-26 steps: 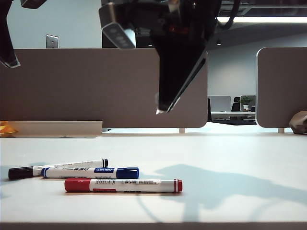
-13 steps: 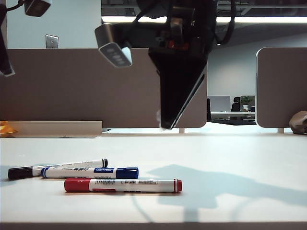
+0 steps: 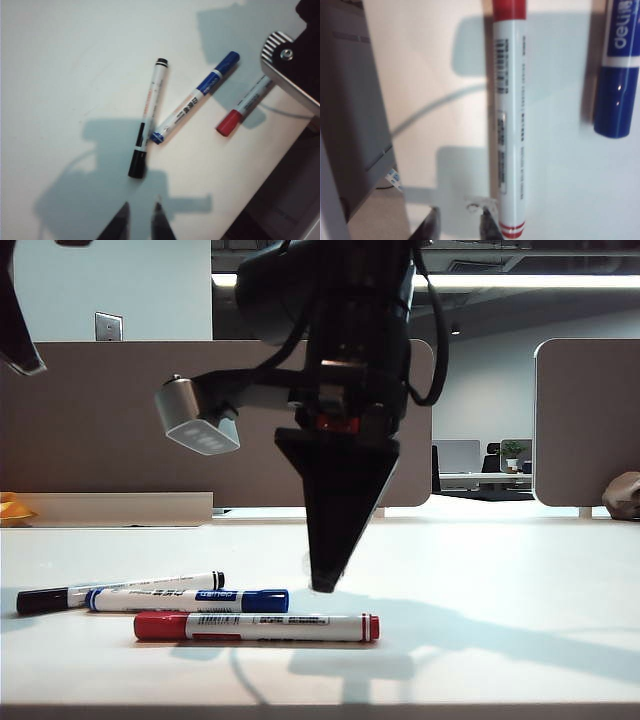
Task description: Pick up the markers one by one and line them up horizontally in a straight line on the table.
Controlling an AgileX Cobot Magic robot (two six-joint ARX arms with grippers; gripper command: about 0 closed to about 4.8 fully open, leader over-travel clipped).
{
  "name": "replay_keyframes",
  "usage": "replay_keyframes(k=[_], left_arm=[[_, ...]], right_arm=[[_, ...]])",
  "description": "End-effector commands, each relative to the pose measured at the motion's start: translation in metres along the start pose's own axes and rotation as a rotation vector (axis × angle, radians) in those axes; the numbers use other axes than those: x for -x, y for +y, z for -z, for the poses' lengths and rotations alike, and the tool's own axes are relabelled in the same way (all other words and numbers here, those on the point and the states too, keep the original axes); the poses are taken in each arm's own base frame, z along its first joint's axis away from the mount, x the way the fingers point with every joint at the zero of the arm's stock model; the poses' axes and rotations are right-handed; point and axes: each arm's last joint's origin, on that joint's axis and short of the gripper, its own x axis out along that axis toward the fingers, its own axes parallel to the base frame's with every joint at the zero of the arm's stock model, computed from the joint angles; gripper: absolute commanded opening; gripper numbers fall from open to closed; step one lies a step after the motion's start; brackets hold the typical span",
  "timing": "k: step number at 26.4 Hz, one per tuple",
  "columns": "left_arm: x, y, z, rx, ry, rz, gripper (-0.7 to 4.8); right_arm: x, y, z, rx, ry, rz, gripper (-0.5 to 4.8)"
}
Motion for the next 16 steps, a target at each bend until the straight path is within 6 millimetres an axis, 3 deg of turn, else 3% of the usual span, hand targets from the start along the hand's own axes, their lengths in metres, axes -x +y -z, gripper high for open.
replay_keyframes(k=[1, 13, 16], left_arm=[[0.007, -0.002, 0.000, -0.018, -0.004, -0.046, 0.62], [0.010, -0.004, 0.002, -0.010, -0.007, -0.047, 0.61], [0.011, -0.005, 0.002, -0.012, -0.010, -0.050, 0.61]], right_arm=[[-0.002, -0.003, -0.003, 0.008, -0.011, 0.022, 1.08], [-0.031, -0.014, -0.006, -0.007, 0.039, -0.006, 1.01], [-0.035, -0.019, -0.004, -0.020, 0.051, -0.003, 0.43]])
